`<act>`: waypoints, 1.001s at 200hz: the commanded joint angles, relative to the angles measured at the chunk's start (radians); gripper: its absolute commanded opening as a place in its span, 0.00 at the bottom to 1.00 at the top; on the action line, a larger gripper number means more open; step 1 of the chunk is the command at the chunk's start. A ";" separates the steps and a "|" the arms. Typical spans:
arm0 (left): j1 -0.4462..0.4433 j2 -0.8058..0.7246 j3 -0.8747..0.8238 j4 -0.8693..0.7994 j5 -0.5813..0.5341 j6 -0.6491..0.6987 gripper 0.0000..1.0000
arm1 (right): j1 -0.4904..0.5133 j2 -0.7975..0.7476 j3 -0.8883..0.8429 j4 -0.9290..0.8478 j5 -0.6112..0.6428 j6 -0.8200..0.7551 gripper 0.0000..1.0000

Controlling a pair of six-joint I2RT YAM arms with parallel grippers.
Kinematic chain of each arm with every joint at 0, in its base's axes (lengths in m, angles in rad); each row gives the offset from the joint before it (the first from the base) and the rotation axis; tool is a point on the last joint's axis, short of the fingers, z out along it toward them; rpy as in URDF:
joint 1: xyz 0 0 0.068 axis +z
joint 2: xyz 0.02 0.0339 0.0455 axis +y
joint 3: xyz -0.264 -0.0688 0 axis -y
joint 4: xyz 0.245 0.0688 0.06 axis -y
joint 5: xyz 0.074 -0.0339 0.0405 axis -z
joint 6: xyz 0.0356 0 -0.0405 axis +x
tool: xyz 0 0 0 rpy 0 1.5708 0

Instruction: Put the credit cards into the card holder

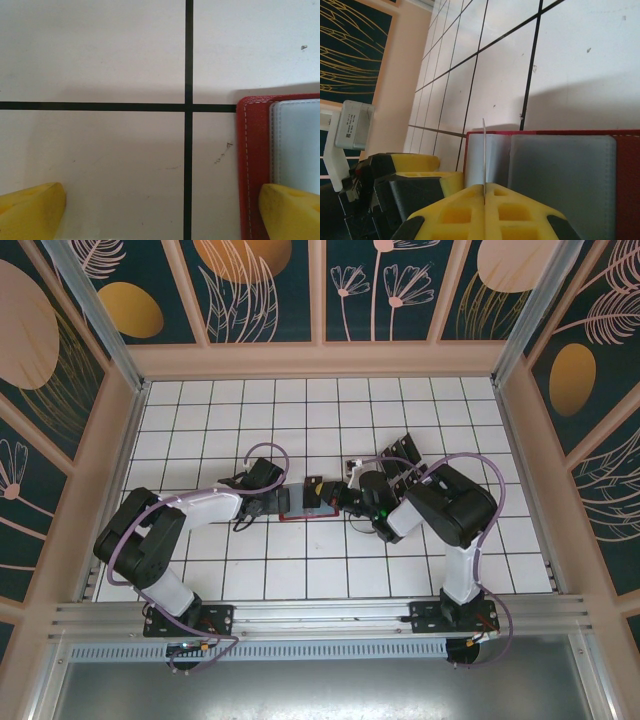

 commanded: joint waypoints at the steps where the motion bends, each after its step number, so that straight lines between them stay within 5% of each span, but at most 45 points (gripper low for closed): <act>1: -0.004 0.032 -0.005 -0.027 -0.016 -0.006 0.99 | -0.002 0.014 0.007 0.063 -0.021 0.017 0.00; 200: -0.004 0.030 0.000 -0.027 -0.014 0.001 0.98 | 0.015 0.013 -0.029 -0.010 -0.023 0.051 0.00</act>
